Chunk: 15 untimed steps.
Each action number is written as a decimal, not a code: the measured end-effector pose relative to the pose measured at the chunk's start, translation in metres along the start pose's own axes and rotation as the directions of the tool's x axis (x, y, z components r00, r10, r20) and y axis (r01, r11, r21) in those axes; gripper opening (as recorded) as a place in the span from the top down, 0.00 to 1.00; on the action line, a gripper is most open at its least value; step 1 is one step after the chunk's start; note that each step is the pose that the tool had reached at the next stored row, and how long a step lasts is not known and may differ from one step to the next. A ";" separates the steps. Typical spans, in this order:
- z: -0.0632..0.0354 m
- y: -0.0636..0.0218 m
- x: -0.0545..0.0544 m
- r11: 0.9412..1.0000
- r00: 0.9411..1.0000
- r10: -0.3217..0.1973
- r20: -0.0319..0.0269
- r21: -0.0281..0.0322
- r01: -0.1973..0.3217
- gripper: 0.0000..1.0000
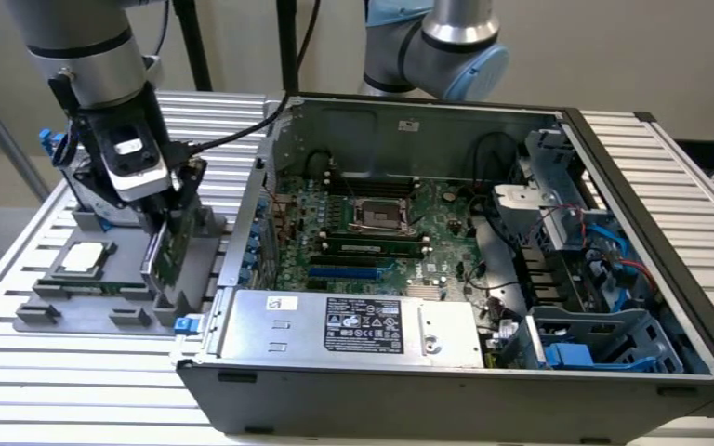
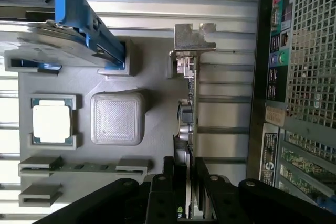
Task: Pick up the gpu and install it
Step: 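Pick up the gpu and move the gpu toward the slot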
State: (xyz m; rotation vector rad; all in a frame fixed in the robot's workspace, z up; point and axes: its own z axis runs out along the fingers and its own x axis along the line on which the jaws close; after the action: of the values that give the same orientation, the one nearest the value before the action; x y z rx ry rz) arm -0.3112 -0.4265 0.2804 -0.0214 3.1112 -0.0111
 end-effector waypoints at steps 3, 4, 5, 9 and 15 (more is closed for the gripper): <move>-0.0136 -0.0001 -0.001 1.000 1.000 0.000 -0.003 0.000 0.000 0.73; -0.0181 -0.0002 -0.002 1.000 1.000 0.000 -0.004 0.000 0.000 0.73; -0.0224 -0.0002 -0.003 1.000 1.000 0.000 -0.004 0.000 0.000 0.73; -0.0407 -0.0004 -0.007 1.000 1.000 0.000 -0.007 0.000 0.000 0.73; -0.0678 -0.0007 -0.017 1.000 1.000 0.000 -0.008 0.000 0.000 0.73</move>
State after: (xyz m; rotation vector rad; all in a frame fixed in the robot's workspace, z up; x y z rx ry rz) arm -0.2965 -0.4265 0.3486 -0.0215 3.1194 -0.0109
